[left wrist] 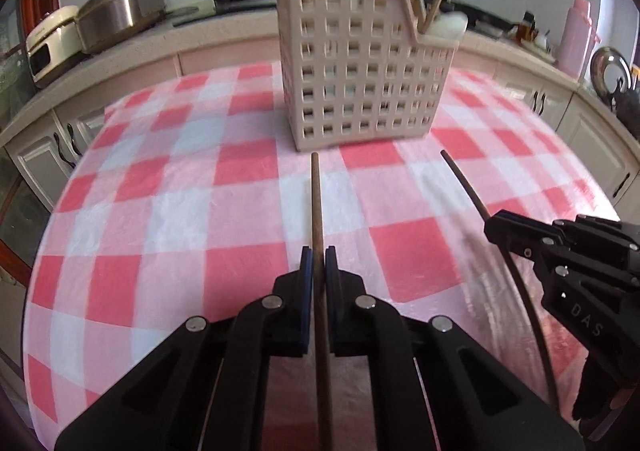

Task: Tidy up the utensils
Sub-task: 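Close the left tool on one chopstick while the right tool grips the other, then lift the last chopsticks upright and carry them over the caddy with both tools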

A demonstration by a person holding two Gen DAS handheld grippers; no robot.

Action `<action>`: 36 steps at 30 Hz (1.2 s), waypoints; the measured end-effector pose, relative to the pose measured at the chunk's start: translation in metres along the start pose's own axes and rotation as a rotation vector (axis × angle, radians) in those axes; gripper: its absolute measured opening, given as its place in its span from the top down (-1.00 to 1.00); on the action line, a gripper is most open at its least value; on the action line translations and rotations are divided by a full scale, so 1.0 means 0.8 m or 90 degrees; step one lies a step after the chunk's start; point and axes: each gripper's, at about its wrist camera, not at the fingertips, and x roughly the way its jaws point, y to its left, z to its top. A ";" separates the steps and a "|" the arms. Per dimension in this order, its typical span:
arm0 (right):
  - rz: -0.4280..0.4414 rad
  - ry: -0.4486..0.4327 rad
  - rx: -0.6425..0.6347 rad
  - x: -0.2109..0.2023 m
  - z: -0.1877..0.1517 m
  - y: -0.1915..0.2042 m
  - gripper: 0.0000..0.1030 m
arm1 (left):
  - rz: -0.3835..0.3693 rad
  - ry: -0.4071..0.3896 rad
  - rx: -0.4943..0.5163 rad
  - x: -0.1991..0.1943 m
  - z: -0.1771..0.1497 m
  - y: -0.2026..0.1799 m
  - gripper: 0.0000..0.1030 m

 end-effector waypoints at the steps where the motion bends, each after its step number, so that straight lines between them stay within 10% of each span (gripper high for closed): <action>1: 0.002 -0.012 0.000 -0.008 0.002 0.002 0.88 | -0.002 -0.010 -0.002 -0.008 0.002 0.000 0.88; 36: 0.001 -0.280 -0.024 -0.172 0.148 0.009 0.88 | -0.014 -0.295 0.036 -0.207 0.142 -0.025 0.88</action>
